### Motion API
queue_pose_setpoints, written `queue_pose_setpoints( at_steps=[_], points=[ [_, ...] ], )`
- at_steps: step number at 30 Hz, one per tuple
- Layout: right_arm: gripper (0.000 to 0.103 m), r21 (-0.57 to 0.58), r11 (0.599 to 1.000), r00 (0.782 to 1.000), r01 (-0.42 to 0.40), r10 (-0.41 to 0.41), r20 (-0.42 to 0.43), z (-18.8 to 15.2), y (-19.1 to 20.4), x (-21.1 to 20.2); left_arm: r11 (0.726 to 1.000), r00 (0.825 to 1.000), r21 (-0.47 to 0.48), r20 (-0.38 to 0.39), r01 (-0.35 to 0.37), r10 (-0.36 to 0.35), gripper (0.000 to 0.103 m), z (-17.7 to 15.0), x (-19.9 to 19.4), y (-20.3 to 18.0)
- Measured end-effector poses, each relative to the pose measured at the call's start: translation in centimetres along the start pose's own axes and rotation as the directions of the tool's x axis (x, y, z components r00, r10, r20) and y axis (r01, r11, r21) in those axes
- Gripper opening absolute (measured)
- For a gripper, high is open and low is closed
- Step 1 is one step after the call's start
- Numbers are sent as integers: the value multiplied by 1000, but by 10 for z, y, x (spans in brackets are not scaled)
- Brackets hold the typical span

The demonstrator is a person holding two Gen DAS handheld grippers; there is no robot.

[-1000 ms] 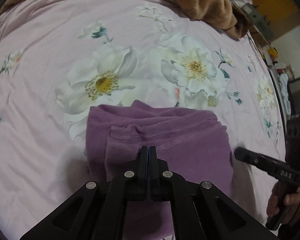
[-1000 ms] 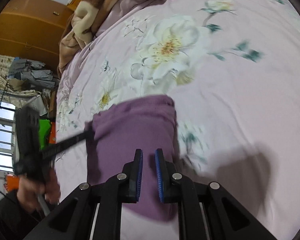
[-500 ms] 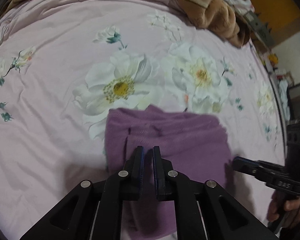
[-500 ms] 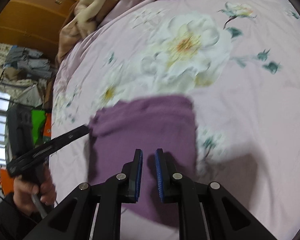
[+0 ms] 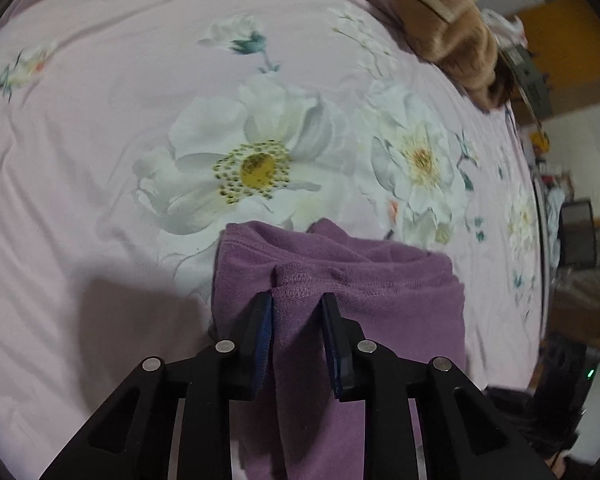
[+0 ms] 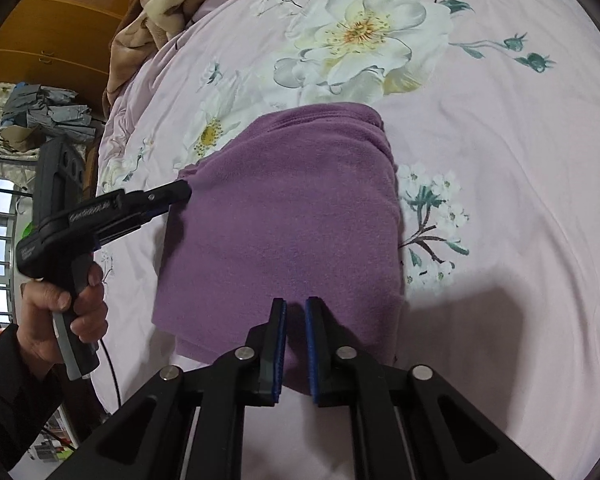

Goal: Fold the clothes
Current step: 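Open both tools and withdraw them from the folded pants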

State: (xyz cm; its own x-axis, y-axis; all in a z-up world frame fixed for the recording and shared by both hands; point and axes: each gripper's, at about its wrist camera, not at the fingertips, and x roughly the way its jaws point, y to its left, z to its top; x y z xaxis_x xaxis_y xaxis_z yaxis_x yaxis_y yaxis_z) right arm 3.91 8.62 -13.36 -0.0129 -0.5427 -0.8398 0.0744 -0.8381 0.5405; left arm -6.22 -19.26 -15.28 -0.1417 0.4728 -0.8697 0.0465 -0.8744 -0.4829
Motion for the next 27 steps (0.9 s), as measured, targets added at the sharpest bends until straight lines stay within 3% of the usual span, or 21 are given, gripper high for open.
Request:
queue_pose_setpoints(
  at_steps=[9, 16, 19, 23, 27],
  points=[
    [12, -97, 995, 997, 10, -2, 75, 30, 38, -13, 996, 998, -79, 33, 47, -45, 25, -11, -12, 5],
    [11, -66, 995, 995, 72, -67, 80, 77, 29, 15, 999, 998, -18, 60, 30, -29, 25, -29, -35, -2],
    [12, -95, 993, 993, 64, -55, 103, 69, 35, -3, 999, 998, 18, 62, 29, -30, 25, -43, -42, -10],
    [12, -111, 991, 995, 75, -67, 71, 38, 37, -18, 997, 999, 66, 26, 28, -30, 25, -66, -41, -21],
    [12, -85, 991, 995, 102, -102, 10, 7, 25, -7, 999, 999, 32, -23, 23, -23, 24, -91, -26, -10]
  ],
)
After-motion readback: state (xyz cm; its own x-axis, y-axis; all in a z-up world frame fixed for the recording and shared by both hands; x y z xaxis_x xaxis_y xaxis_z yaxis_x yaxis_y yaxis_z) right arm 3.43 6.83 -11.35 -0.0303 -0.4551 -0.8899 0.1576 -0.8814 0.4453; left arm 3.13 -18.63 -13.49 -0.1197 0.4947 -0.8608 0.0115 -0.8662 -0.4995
